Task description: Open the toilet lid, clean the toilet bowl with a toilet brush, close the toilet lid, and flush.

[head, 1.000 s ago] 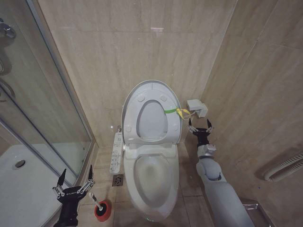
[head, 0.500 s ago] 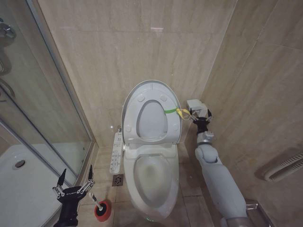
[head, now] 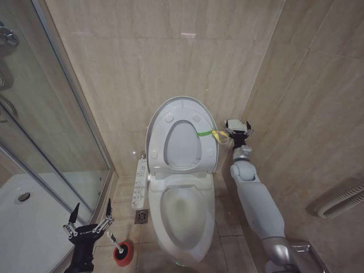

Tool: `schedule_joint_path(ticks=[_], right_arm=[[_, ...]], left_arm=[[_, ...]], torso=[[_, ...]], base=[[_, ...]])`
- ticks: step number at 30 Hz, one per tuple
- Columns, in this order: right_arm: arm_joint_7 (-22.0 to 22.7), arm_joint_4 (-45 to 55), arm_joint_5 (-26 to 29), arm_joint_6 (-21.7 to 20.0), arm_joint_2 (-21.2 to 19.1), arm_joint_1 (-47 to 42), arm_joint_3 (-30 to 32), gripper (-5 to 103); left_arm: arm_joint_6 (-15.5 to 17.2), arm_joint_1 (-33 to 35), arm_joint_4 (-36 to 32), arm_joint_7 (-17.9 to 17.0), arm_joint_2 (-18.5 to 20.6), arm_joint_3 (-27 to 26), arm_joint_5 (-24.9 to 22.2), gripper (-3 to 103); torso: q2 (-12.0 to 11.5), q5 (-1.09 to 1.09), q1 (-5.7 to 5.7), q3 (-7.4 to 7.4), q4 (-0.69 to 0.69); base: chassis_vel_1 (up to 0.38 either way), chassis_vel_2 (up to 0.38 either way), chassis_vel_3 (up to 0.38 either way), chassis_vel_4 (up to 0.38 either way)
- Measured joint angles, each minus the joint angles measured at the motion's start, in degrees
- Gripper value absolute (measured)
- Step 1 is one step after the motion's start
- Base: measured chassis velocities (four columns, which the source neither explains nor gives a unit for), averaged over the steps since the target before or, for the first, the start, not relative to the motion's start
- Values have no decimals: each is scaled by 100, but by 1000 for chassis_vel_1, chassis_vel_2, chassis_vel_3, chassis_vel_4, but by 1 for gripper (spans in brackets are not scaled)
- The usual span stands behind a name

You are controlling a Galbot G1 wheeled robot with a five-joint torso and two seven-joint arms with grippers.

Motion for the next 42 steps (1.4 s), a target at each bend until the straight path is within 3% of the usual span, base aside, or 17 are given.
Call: schedule_joint_path(ticks=[26,42], right_arm=[[-56,-670,-268,82,300,679,-169,100],[-13,-46,-118,-127,-68,397,-621,100]], left_arm=[[0,0,0,0,0,0,0,97],[0,0,0,0,0,0,0,97]], torso=[[0,-1,0,0,0],[0,-1,-1,0,-1]], base=[[0,0,0,0],[0,0,0,0]])
